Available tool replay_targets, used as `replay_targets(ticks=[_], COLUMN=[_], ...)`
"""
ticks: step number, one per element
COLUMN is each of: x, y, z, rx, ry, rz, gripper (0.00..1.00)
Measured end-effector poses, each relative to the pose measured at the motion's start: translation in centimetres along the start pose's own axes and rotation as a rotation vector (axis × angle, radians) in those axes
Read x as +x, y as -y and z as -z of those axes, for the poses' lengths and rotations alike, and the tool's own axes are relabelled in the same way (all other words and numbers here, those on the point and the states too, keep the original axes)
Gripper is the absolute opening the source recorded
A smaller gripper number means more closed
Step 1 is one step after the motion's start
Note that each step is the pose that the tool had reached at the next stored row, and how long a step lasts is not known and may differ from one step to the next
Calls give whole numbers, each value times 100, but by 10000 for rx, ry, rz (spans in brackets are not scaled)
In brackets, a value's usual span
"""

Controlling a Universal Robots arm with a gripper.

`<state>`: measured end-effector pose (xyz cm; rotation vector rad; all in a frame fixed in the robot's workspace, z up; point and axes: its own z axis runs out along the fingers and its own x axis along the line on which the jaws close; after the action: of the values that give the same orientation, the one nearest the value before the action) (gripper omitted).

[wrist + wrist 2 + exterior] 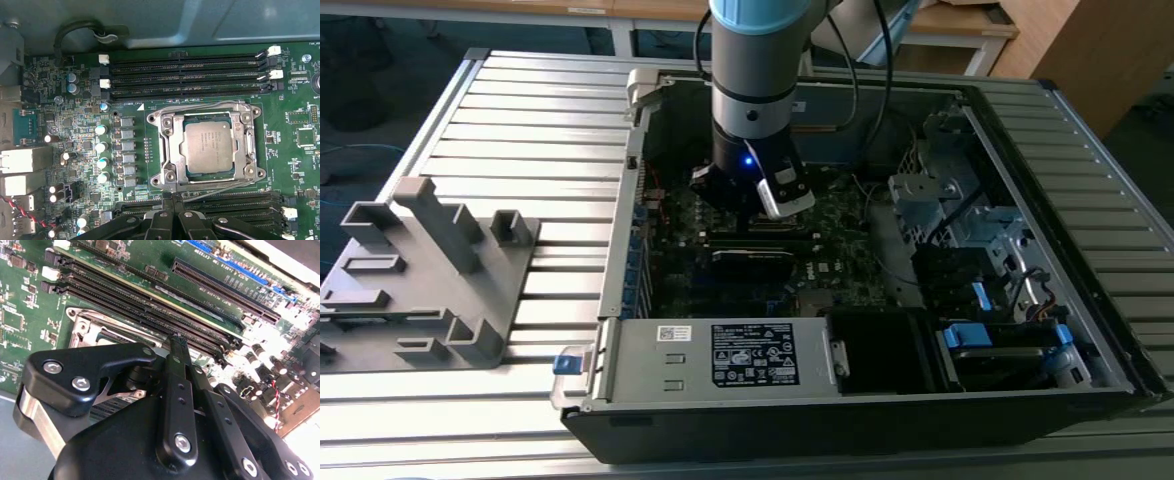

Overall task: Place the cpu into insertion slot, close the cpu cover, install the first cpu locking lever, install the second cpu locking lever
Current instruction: 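Install the second cpu locking lever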

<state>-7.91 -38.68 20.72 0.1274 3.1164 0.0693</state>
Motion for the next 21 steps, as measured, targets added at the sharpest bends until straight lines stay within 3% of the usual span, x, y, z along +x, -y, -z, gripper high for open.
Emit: replay_targets(ticks=[21], x=[3], y=[0], z=[-6], rx=[-4], ry=[0], rz=[0], gripper=[10])
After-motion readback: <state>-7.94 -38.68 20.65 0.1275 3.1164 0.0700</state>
